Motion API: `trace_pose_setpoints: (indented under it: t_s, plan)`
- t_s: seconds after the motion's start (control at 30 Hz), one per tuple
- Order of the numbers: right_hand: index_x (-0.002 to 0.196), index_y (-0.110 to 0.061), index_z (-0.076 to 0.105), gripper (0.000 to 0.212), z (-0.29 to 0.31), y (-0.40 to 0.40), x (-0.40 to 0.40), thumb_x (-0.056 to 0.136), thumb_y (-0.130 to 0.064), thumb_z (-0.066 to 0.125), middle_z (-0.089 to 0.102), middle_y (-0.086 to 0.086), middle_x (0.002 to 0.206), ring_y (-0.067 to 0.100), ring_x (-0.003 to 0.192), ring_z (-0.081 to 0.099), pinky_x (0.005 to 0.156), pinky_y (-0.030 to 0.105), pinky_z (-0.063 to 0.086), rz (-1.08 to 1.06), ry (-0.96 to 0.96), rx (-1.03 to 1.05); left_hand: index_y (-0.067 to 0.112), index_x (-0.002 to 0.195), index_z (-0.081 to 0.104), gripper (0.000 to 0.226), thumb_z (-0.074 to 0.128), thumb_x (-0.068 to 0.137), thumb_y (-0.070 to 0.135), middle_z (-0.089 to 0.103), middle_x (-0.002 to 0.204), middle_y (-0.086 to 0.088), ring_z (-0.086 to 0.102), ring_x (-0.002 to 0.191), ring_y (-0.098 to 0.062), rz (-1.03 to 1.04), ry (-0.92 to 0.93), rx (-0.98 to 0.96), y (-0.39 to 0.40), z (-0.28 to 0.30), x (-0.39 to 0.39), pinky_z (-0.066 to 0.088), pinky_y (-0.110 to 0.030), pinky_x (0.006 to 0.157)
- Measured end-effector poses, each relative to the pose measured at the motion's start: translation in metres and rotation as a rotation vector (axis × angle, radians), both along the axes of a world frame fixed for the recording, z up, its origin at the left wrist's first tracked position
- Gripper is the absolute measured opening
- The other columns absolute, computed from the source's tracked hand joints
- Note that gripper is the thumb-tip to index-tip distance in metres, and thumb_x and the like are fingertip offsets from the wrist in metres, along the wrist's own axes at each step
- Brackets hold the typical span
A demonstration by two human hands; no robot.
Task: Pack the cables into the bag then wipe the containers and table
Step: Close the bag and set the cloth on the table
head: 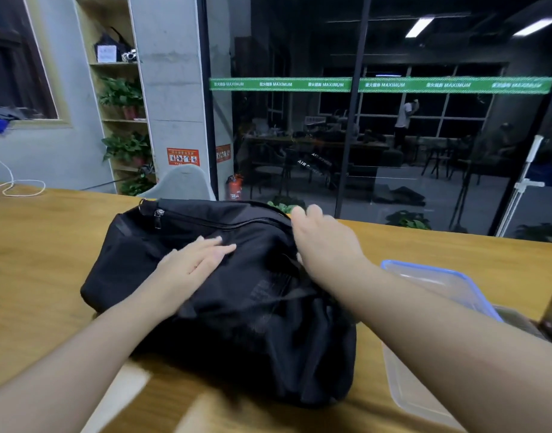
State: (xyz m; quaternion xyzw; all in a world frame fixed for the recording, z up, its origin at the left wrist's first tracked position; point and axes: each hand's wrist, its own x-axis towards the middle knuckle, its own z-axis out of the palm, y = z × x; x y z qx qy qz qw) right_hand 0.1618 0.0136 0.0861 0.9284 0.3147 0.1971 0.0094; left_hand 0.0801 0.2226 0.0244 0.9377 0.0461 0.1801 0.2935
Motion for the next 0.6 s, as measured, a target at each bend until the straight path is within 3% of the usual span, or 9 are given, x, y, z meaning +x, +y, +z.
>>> trace_pose_setpoints:
  t_s: [0.1, 0.17, 0.23, 0.37, 0.53, 0.6]
  plan:
    - [0.107, -0.017, 0.039, 0.031, 0.017, -0.002, -0.044, 0.092, -0.04, 0.053, 0.051, 0.005, 0.113, 0.028, 0.1, 0.056, 0.065, 0.033, 0.037, 0.253, 0.105, 0.08, 0.063, 0.098, 0.057, 0.029, 0.033, 0.082, 0.069, 0.051, 0.118, 0.039, 0.033, 0.124, 0.015, -0.136, 0.031, -0.194, -0.017, 0.007, -0.012, 0.02, -0.011, 0.104]
    - [0.122, -0.024, 0.042, 0.05, 0.014, -0.002, -0.07, 0.088, -0.059, 0.05, 0.049, 0.005, 0.124, 0.028, 0.113, 0.049, 0.08, 0.038, 0.041, 0.353, 0.324, -0.009, 0.065, 0.087, 0.061, 0.021, 0.041, 0.087, 0.06, 0.061, 0.1, 0.039, 0.046, 0.108, 0.018, -0.169, 0.009, -0.201, -0.023, 0.011, -0.015, 0.028, -0.002, 0.091]
    - [0.142, -0.035, 0.026, 0.071, 0.001, -0.002, -0.086, 0.083, -0.064, 0.053, 0.037, 0.006, 0.14, 0.03, 0.125, 0.039, 0.093, 0.043, 0.038, 0.387, 0.44, -0.147, 0.057, 0.089, 0.061, 0.018, 0.043, 0.089, 0.052, 0.06, 0.102, 0.033, 0.047, 0.109, 0.011, -0.125, 0.021, -0.24, -0.025, 0.011, -0.015, 0.029, 0.0, 0.087]
    - [0.146, -0.046, 0.014, 0.077, -0.017, -0.007, -0.078, 0.084, -0.049, 0.061, 0.032, 0.003, 0.146, 0.03, 0.126, 0.038, 0.096, 0.045, 0.042, 0.397, 0.419, -0.117, 0.065, 0.102, 0.048, 0.044, 0.019, 0.069, 0.069, 0.045, 0.134, 0.021, 0.031, 0.131, 0.0, -0.053, 0.083, -0.106, -0.024, 0.001, -0.01, 0.021, -0.031, 0.113]
    - [0.143, -0.049, 0.018, 0.068, -0.018, -0.024, -0.06, 0.09, -0.036, 0.058, 0.04, -0.002, 0.14, 0.026, 0.121, 0.046, 0.088, 0.04, 0.044, 0.363, 0.39, -0.138, 0.053, 0.123, 0.049, 0.071, 0.021, 0.063, 0.077, 0.036, 0.146, 0.016, 0.027, 0.137, -0.009, 0.056, 0.166, -0.09, -0.041, 0.003, 0.001, 0.016, -0.045, 0.114]
    - [0.144, -0.049, 0.016, 0.068, -0.019, -0.029, -0.055, 0.092, -0.032, 0.056, 0.041, -0.004, 0.14, 0.025, 0.122, 0.046, 0.085, 0.038, 0.038, 0.366, 0.32, -0.178, 0.049, 0.128, 0.047, 0.064, 0.023, 0.072, 0.07, 0.033, 0.147, 0.015, 0.022, 0.139, -0.01, 0.091, 0.191, -0.08, -0.048, 0.003, 0.002, 0.013, -0.047, 0.114]
